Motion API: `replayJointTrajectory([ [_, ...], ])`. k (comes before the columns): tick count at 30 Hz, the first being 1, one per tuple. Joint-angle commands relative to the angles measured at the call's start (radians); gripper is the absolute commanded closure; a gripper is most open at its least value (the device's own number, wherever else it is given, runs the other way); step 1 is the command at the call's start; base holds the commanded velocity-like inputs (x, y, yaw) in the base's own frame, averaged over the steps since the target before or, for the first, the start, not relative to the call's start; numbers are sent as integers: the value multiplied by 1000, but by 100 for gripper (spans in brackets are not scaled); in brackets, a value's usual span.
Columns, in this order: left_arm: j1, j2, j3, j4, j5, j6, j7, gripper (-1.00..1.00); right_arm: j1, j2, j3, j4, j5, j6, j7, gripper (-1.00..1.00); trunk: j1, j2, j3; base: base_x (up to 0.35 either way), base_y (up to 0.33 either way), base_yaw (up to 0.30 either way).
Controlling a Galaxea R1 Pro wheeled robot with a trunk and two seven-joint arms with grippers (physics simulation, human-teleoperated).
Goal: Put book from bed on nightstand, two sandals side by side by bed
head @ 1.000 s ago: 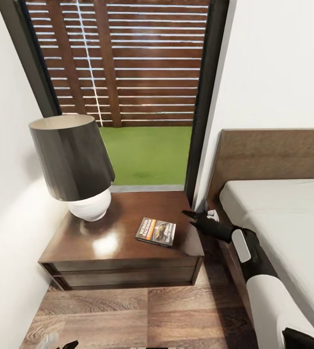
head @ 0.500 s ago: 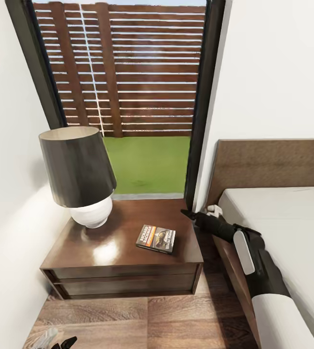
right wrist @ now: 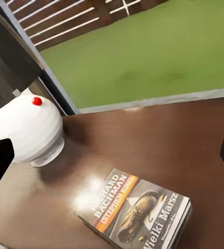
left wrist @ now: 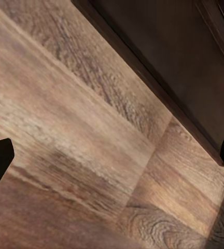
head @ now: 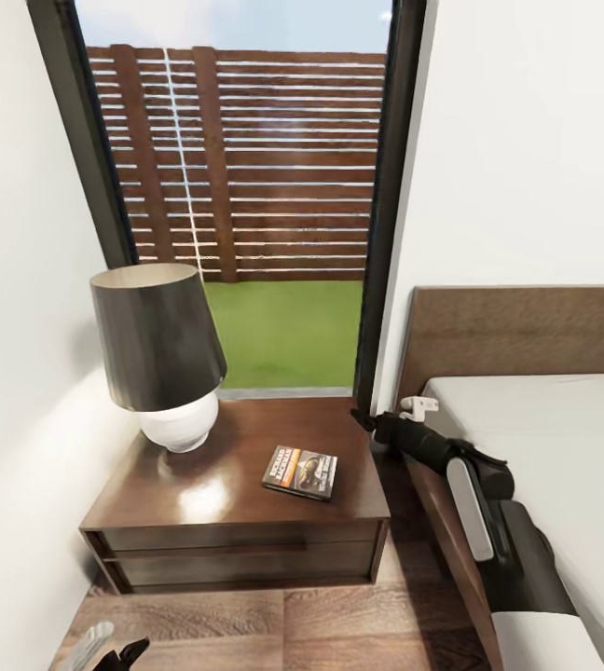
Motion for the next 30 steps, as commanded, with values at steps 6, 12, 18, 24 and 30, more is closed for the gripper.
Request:
replayJointTrajectory([
  [6, -1, -2, 2, 21, 1, 2, 0, -100, 52, -3, 34, -58, 3, -44, 5, -100, -16, 28, 20, 0, 0, 0],
  [12, -1, -3, 1, 40, 0, -6, 0, -100, 80, -9, 64, -119, 6, -60, 3, -100, -39, 70, 38, 0, 0, 0],
  [18, -1, -3, 1, 43, 0, -7, 0, -100, 88, -10, 70, -136, 6, -62, 2, -100, -62, 112, 57, 0, 0, 0],
  [24, -1, -3, 1, 43, 0, -7, 0, -100, 88, -10, 70, -136, 6, -62, 2, -100, -85, 154, 76, 0, 0, 0],
  [30, -1, -3, 2, 63, 5, -9, -1, -100, 101, -10, 77, -110, 3, -61, 1, -100, -108, 196, 95, 0, 0, 0],
])
